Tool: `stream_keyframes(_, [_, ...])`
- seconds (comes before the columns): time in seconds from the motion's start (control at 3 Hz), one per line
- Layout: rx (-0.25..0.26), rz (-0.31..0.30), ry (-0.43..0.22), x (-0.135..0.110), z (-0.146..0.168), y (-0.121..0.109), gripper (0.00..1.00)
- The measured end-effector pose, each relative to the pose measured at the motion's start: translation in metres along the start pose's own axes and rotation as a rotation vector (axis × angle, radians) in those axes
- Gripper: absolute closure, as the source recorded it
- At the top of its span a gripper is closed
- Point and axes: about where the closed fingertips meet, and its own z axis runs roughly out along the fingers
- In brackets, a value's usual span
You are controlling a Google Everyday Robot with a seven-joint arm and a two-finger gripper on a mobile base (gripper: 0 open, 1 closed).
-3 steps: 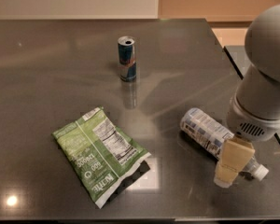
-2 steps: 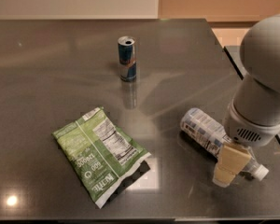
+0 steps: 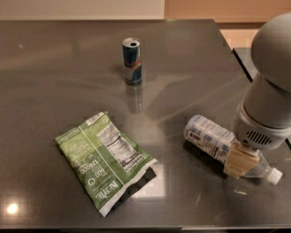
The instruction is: Pick blue plastic bottle
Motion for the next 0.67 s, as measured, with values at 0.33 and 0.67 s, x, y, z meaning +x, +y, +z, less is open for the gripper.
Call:
stream_keyframes(0.33, [-0.01, -0.039, -0.042, -0.007, -0.02, -0.008, 0.85])
stream_keyframes(0.67, [-0.02, -0.12, -0.095, -0.02, -0.049, -0.018, 1.0])
